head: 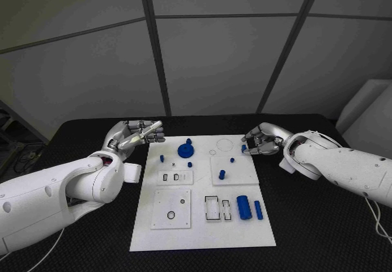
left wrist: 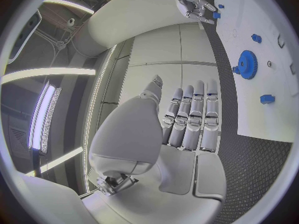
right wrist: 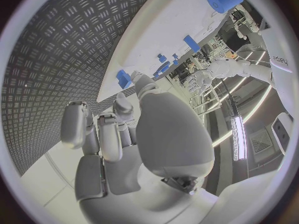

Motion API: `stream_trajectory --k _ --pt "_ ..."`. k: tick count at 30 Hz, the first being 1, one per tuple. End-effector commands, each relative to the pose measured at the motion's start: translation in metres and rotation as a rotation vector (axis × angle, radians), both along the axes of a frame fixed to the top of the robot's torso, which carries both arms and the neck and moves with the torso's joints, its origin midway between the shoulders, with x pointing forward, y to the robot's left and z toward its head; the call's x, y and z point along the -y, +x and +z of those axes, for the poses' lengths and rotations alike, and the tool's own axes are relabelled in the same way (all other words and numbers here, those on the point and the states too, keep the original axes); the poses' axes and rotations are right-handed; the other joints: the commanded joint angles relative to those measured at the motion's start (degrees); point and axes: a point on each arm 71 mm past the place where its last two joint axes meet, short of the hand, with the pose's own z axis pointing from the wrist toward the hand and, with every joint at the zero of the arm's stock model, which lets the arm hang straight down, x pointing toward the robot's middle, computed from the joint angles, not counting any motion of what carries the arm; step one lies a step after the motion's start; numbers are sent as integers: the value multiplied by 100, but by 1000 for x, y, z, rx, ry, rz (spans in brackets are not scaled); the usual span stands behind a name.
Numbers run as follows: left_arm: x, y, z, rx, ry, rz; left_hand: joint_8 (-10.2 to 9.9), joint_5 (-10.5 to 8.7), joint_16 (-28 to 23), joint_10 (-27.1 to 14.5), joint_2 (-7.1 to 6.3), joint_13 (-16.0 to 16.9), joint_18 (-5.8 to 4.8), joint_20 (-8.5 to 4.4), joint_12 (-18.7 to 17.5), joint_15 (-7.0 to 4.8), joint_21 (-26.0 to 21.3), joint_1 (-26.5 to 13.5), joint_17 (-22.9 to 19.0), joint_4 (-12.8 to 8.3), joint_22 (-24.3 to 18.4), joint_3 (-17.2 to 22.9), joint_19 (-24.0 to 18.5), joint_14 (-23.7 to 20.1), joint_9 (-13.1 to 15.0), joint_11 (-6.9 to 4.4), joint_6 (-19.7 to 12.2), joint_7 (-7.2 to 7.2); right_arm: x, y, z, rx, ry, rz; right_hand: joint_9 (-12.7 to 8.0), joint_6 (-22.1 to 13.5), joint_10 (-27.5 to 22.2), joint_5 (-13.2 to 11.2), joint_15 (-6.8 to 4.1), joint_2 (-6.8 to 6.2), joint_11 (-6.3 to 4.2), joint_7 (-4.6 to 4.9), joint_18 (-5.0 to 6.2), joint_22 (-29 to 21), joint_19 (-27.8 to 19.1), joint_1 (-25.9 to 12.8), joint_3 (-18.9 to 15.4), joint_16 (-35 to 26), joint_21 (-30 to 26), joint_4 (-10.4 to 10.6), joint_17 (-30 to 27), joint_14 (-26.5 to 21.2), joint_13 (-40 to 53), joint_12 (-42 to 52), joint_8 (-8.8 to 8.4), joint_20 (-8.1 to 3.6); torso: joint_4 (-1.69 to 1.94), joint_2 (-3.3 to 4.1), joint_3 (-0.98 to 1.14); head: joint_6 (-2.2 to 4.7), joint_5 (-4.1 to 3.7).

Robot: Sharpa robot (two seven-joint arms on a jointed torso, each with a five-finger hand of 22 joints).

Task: Assemble the parts on the task board

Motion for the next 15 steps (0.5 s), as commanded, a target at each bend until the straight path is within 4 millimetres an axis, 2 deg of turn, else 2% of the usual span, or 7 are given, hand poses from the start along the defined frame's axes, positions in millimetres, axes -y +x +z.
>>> stream_trajectory --k 1,15 --pt "2 0 1 11 -1 -14 -17 -18 -25 32 62 8 -57 6 32 15 -21 0 7 -32 -7 7 -33 26 3 13 54 5 -1 1 -1 -8 -18 2 17 10 14 -24 35 43 0 -3 59 19 -13 -23 -36 -4 -20 12 1223 542 27 27 38 28 0 1 0 -9 1" --pt "2 0 1 10 -1 -15 -20 -18 -29 31 63 7 -57 6 27 15 -25 1 9 -35 -9 5 -39 28 2 14 52 5 -3 2 -8 -30 -42 8 83 388 154 -44 -33 186 -86 -98 41 119 68 15 -93 18 30 36 1274 558 137 156 254 -24 -3 -3 -1 -28 7"
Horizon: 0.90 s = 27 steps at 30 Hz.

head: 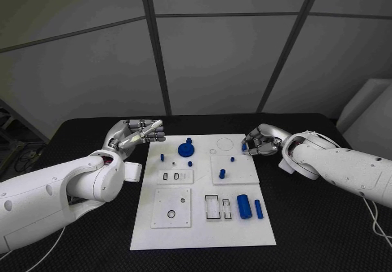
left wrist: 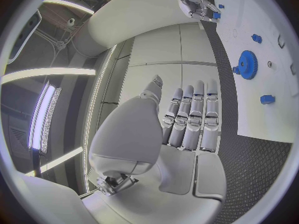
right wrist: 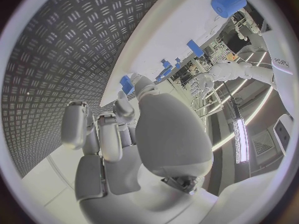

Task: Assemble the parts on the task board

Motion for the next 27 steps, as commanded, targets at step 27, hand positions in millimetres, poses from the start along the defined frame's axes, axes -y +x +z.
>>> stream_trajectory --k 27 --pt "1 0 1 6 1 -12 -26 -17 -37 28 70 5 -57 7 19 16 -29 4 9 -40 -12 7 -45 30 0 14 49 7 -1 1 4 59 24 -41 99 660 398 1 -220 458 -222 -240 -9 248 220 115 166 36 150 47 1319 572 330 324 395 -158 3 -6 0 -16 -9"
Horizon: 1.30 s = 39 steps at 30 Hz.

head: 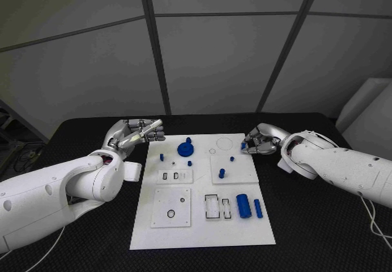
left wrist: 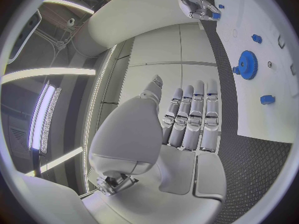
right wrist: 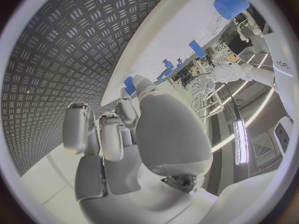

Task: Assemble the parts on the task board

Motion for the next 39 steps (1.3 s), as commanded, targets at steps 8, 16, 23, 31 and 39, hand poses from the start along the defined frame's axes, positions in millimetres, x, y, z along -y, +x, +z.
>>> stream_trajectory --k 8,16,23,31,39 --pt "0 0 1 5 2 -11 -29 -16 -41 23 78 3 -56 7 11 16 -31 10 12 -45 -7 11 -48 32 -2 15 46 8 -5 -5 9 66 60 -59 58 94 107 30 -84 161 -44 -52 -20 59 70 208 229 45 62 -148 1343 565 70 60 88 -68 -4 -13 -4 -4 12" --pt "-1 -1 1 2 2 -11 -31 -17 -44 21 84 2 -56 7 7 16 -32 16 14 -50 -8 14 -50 33 -2 16 44 9 -37 -22 16 39 76 -26 55 64 94 61 -83 153 -36 -40 -22 65 75 204 267 45 66 -163 1345 565 53 37 76 -73 1 -19 -11 17 35" --pt "0 -1 1 0 2 -14 -33 -18 -46 19 88 1 -56 7 4 16 -33 23 16 -55 -9 17 -51 34 -3 16 42 8 -87 -37 22 44 75 75 53 45 75 83 -78 141 -29 -32 -23 66 76 187 288 48 66 -164 1350 566 30 10 68 -72 22 -11 -17 12 67" --pt "3 0 0 -3 0 -20 -33 -18 -46 19 88 1 -56 7 4 16 -33 23 16 -55 -9 17 -51 34 -3 16 42 8 -145 -46 25 44 75 187 56 45 84 118 -74 141 -25 -29 -27 84 87 160 311 49 74 -155 1354 567 43 15 70 -71 17 -1 -15 -25 165" --pt "4 0 0 -6 0 -22 -33 -18 -46 19 88 1 -56 7 4 16 -33 23 16 -55 -9 17 -51 34 -3 16 42 8 -182 -54 26 46 52 265 56 45 86 124 -73 143 -23 -28 -28 87 89 147 317 49 76 -149 1354 568 45 16 71 -70 9 8 -5 -55 229"
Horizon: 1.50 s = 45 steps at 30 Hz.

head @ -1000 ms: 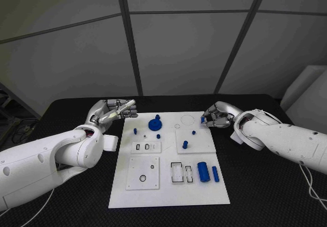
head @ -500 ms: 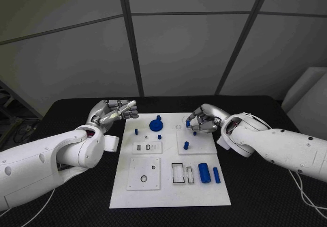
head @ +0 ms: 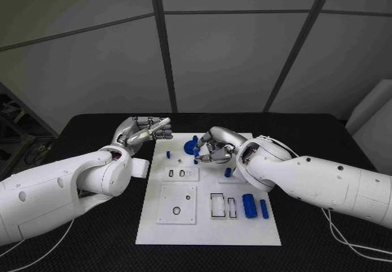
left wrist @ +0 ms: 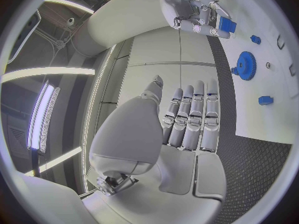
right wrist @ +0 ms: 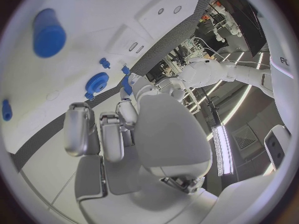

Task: Assemble the parts on the task board

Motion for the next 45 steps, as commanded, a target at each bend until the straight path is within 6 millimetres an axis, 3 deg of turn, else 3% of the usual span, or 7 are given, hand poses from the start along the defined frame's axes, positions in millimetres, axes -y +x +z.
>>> stream_trajectory --k 1,9,16,25,45 --pt "2 0 1 6 -1 -16 -33 -18 -26 19 58 2 -56 7 3 16 -33 -7 6 -39 -5 1 -51 34 -3 15 42 8 -10 -2 0 18 -52 25 67 28 15 41 -25 27 7 0 -27 18 17 -60 41 26 16 5 1353 559 3 -32 35 1 -6 8 8 -8 20" --pt "4 0 1 5 -2 -20 -33 -18 -26 19 58 2 -56 7 3 16 -33 -7 6 -39 -5 1 -51 34 -3 15 42 8 -33 -3 -3 24 -95 54 67 23 10 41 -23 21 8 0 -27 16 15 -69 47 25 14 6 1350 558 -3 -39 33 2 -11 8 13 -57 73" --pt "5 1 1 4 -3 -23 -33 -18 -26 19 58 2 -56 7 3 16 -33 -7 6 -39 -5 1 -51 34 -3 15 42 8 -41 -7 -13 15 -148 76 67 22 7 41 -23 21 7 0 -26 10 11 -68 51 23 11 4 1346 557 -6 -43 33 3 -19 5 13 -94 100" --pt "6 1 1 3 -3 -24 -35 -21 -33 17 64 -1 -55 8 -5 16 -35 4 11 -50 -7 4 -54 37 -3 16 42 6 -42 -9 -18 14 -195 83 67 19 -5 34 -23 13 9 2 -25 8 9 -78 54 22 10 5 1344 557 -20 -57 32 3 -18 0 9 -136 105" --pt "6 1 0 2 -3 -24 -35 -21 -33 17 64 -1 -55 8 -5 16 -35 4 11 -50 -7 4 -54 37 -3 16 42 6 -45 -11 -24 -12 -234 102 69 13 -10 14 -19 -12 14 6 -24 3 5 -118 57 21 6 13 1343 556 -20 -62 33 6 -15 1 9 -154 110"
